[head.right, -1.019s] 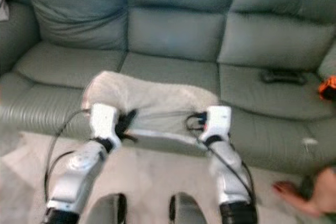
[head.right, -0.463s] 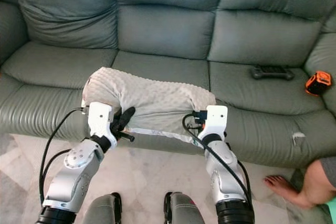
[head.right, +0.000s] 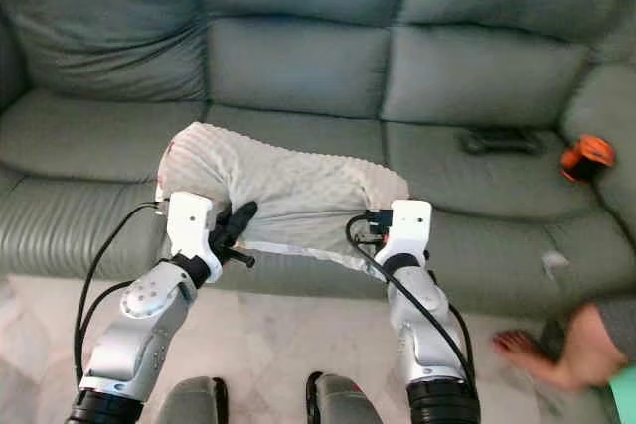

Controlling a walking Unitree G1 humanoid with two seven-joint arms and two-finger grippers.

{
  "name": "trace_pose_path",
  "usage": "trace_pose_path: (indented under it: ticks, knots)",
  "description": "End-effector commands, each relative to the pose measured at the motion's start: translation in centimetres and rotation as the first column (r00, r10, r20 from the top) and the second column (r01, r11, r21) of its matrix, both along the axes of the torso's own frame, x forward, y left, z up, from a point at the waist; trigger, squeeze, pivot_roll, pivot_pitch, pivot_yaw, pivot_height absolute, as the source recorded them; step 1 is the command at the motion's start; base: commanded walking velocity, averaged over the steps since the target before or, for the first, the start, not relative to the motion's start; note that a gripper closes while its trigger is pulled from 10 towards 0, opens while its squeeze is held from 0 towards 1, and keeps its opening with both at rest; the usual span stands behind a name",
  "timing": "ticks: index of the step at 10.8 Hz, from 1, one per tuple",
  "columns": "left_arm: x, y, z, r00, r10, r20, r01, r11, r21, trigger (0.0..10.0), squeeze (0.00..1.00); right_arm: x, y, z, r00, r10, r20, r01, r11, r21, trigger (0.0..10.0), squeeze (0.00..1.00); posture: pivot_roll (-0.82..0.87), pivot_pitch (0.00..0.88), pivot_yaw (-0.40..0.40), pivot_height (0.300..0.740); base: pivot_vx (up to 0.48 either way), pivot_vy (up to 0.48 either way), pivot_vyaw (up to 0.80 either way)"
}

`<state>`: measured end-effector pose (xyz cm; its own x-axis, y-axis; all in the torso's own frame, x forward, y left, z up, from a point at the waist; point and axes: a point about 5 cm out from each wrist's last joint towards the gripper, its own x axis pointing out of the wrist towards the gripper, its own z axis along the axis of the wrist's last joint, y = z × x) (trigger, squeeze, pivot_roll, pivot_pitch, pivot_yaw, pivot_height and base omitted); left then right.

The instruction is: Move the pillow to the sofa

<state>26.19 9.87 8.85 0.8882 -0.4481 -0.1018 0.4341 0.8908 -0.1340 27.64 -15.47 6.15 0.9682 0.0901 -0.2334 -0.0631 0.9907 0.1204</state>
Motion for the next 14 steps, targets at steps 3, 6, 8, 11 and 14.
trace_pose_path:
  ticks: [3, 6, 8, 11, 14]
  knots:
    - [-0.1, -0.4, 0.6, 0.999, -0.025, 0.025, 0.025, 1.0, -0.011, 10.0, 0.0, -0.1, 0.0, -0.2, 1.0, 0.003, -0.008, -0.003, 1.0, -0.006, 10.0, 0.0, -0.03, 0.167, -0.026, 0.74, 0.274, 0.0, 0.0]
    - [-0.2, -0.4, 0.4, 1.0, -0.021, 0.019, 0.021, 1.0, -0.005, 10.0, 0.0, -0.3, -0.4, -0.1, 1.0, -0.011, 0.003, 0.011, 1.0, -0.014, 10.0, 0.0, -0.03, 0.167, -0.031, 0.74, 0.176, 0.0, 0.0]
    - [-0.1, 0.7, 0.4, 0.993, 0.062, 0.096, -0.069, 0.994, 0.081, 10.0, 0.0, -1.4, -1.3, 0.4, 0.996, -0.047, 0.072, 0.051, 0.997, -0.055, 10.0, 0.0, -0.03, 0.167, -0.036, 0.74, 0.0, 0.0, 0.0]
    - [-0.1, 3.9, 0.3, 0.924, 0.264, 0.278, -0.314, 0.937, 0.151, 10.0, 0.0, -2.3, -2.4, 1.0, 0.977, -0.131, 0.167, 0.156, 0.976, -0.152, 10.0, 0.0, -0.04, 0.171, -0.055, 0.74, 0.0, 0.0, 0.0]
    - [0.2, 4.8, -0.3, 0.923, 0.286, 0.257, -0.328, 0.935, 0.138, 10.0, 0.0, -1.8, -1.9, 1.5, 0.977, -0.126, 0.171, 0.144, 0.985, -0.094, 10.0, 0.0, -0.04, 0.169, -0.063, 0.74, 0.0, 0.0, 0.0]
